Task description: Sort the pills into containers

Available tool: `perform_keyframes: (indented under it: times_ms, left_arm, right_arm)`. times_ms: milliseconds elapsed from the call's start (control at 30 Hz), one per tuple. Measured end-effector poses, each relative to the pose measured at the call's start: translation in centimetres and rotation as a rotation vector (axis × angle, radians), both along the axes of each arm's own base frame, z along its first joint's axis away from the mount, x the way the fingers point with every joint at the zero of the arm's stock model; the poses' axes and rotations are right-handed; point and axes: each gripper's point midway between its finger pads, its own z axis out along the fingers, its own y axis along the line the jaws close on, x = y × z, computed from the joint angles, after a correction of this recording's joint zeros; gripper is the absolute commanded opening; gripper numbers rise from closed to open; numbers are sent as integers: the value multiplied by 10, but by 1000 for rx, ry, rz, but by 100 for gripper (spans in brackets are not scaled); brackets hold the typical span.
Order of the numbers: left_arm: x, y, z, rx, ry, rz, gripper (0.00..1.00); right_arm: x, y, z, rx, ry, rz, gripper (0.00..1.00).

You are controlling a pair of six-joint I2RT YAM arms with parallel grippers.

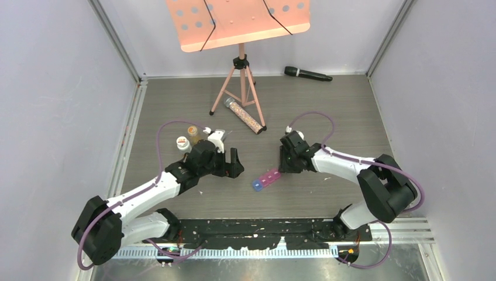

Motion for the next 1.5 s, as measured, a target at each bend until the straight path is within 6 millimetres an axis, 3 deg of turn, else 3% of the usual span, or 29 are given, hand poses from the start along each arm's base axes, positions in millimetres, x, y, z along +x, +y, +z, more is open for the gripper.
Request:
perform_keyframes:
  times_ms: [100,200,267,333,467,567,733,933,1133,1500]
  left_arm:
    - [0,4,-6,14,3,14,90]
    - [0,7,-10,25,3,28,90]
    - [2,10,-11,29,-6,44,90]
    - [2,13,-9,29,-20,60,90]
    - [6,19,-1,20,-62,95,90]
    - [10,23,8,12,-94,124,90]
    - [17,29,27,-4,-150,164,90]
    - [21,33,54,-42,-226,189,91]
    - [20,38,68,-67,-270,203,91]
    - [12,45,57,-66,-269,212,91]
  right_arm:
    - [-4,5,0,-4,-4,13,51]
    - [-3,-1,3,-26,-16,-29,82]
    - [-3,-10,7,-54,-26,-70,93]
    - [-2,-17,16,-67,-52,-118,98]
    - [2,-15,46,-11,-131,-209,96]
    - [1,6,66,59,-152,-243,96]
    - [-7,44,78,121,-114,-296,96]
    - [-19,72,70,50,15,-400,97]
    - [-40,69,48,-45,99,-477,93]
    - [-44,65,27,-87,129,-564,87]
